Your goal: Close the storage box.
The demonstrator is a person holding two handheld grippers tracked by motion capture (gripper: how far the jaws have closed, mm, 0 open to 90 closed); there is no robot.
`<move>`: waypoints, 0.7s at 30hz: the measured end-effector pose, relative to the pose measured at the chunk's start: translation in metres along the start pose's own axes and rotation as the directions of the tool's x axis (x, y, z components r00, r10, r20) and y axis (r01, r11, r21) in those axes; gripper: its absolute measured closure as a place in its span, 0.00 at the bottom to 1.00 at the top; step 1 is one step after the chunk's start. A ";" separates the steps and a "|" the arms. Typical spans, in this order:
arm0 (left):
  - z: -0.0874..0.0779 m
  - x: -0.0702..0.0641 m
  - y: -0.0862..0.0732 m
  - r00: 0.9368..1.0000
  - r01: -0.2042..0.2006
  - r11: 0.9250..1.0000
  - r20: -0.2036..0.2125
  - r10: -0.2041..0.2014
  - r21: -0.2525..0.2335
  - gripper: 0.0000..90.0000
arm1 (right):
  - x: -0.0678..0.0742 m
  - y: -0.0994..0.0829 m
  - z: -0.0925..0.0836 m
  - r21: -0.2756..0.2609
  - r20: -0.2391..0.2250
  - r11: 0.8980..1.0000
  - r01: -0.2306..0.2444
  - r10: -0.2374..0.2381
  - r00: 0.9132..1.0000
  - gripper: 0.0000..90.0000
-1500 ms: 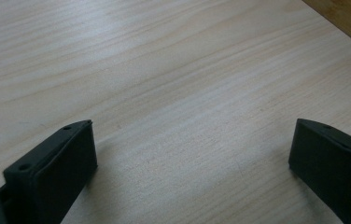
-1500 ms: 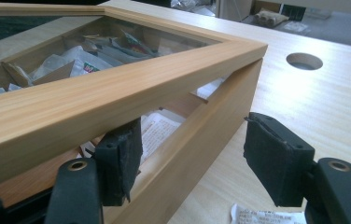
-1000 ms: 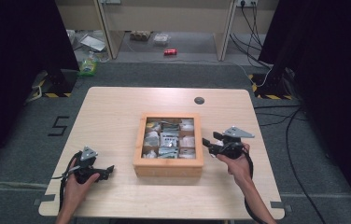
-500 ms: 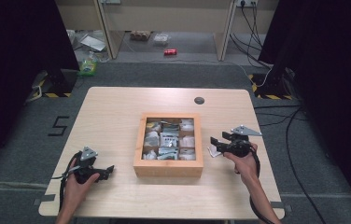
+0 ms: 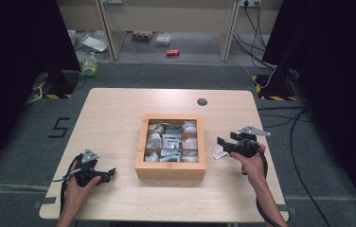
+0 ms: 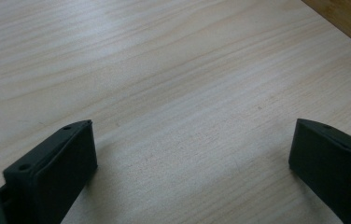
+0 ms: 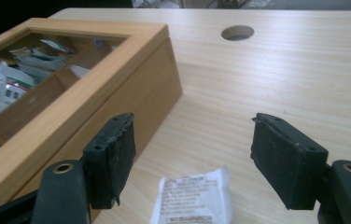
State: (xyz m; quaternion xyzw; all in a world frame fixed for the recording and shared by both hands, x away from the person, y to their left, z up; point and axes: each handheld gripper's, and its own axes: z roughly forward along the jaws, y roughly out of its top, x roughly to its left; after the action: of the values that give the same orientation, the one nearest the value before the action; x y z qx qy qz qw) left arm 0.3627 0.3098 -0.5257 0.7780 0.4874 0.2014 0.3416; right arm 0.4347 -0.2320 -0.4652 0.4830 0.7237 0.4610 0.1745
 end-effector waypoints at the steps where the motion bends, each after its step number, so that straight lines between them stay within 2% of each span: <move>1: 0.000 0.000 0.000 1.000 0.000 1.000 0.000 0.000 0.000 0.00 | -0.002 0.000 0.000 0.001 0.005 1.000 -0.004 0.004 1.000 0.34; 14: 0.000 0.000 0.000 1.000 0.001 1.000 0.000 -0.001 0.000 0.00 | -0.028 -0.003 -0.011 0.000 0.046 0.998 -0.057 0.057 0.997 0.31; 21: 0.000 0.000 0.000 1.000 0.001 1.000 0.001 -0.001 0.000 0.00 | -0.034 -0.006 -0.011 0.022 0.063 0.998 -0.065 0.063 0.996 0.31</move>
State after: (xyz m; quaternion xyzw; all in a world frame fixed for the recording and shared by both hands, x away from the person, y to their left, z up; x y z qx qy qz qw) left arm 0.3627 0.3098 -0.5257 0.7778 0.4878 0.2009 0.3417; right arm 0.4400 -0.2676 -0.4718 0.5221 0.7076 0.4423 0.1764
